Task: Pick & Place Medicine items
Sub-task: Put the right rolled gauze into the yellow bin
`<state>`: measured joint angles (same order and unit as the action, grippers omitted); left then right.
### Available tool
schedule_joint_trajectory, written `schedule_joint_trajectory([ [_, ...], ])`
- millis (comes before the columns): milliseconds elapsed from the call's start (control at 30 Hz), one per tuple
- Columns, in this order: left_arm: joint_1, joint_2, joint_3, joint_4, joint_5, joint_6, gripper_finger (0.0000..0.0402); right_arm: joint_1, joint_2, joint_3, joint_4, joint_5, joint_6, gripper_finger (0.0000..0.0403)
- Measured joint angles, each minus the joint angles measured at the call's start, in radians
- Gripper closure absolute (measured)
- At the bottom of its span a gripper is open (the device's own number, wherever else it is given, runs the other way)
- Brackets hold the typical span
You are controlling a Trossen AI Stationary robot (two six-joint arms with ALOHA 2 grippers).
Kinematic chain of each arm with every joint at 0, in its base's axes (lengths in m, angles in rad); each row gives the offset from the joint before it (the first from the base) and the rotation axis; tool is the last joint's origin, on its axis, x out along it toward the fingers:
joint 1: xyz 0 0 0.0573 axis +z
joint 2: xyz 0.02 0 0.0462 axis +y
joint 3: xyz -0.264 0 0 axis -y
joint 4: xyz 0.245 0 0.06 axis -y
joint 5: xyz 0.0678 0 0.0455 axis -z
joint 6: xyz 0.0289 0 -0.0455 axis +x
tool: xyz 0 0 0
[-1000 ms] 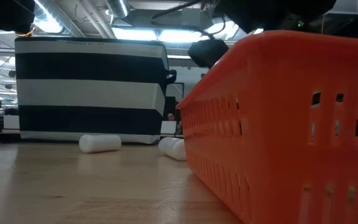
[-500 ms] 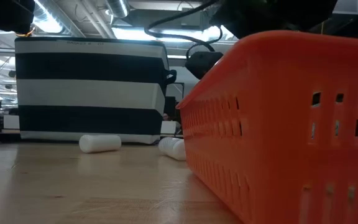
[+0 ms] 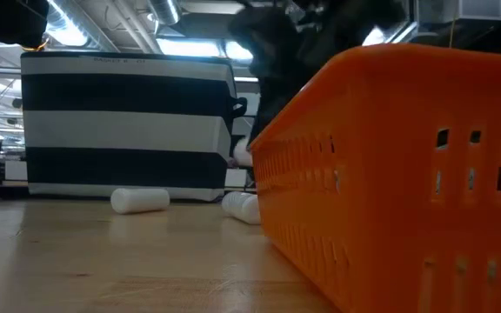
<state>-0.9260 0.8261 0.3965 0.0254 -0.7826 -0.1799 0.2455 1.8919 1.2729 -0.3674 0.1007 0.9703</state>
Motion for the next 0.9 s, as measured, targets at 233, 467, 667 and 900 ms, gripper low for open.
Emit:
schedule_joint_trajectory([
  [233,0.0,0.0,0.0,0.0,0.0,0.006,0.0201,0.048,-0.002,0.25,-0.579,0.068,0.057,0.0337],
  [467,0.0,0.0,0.0,0.0,0.0,0.035,0.0201,0.184,-0.003,0.331,-0.983,0.037,0.347,0.0335],
  [667,0.0,0.0,0.0,0.002,0.0,0.054,0.0201,0.334,-0.003,0.331,-1.074,-0.015,0.637,0.0335],
  [900,0.001,0.0,0.0,0.008,-0.001,0.056,0.0201,0.469,-0.001,0.298,-1.073,-0.049,0.894,0.0335],
])
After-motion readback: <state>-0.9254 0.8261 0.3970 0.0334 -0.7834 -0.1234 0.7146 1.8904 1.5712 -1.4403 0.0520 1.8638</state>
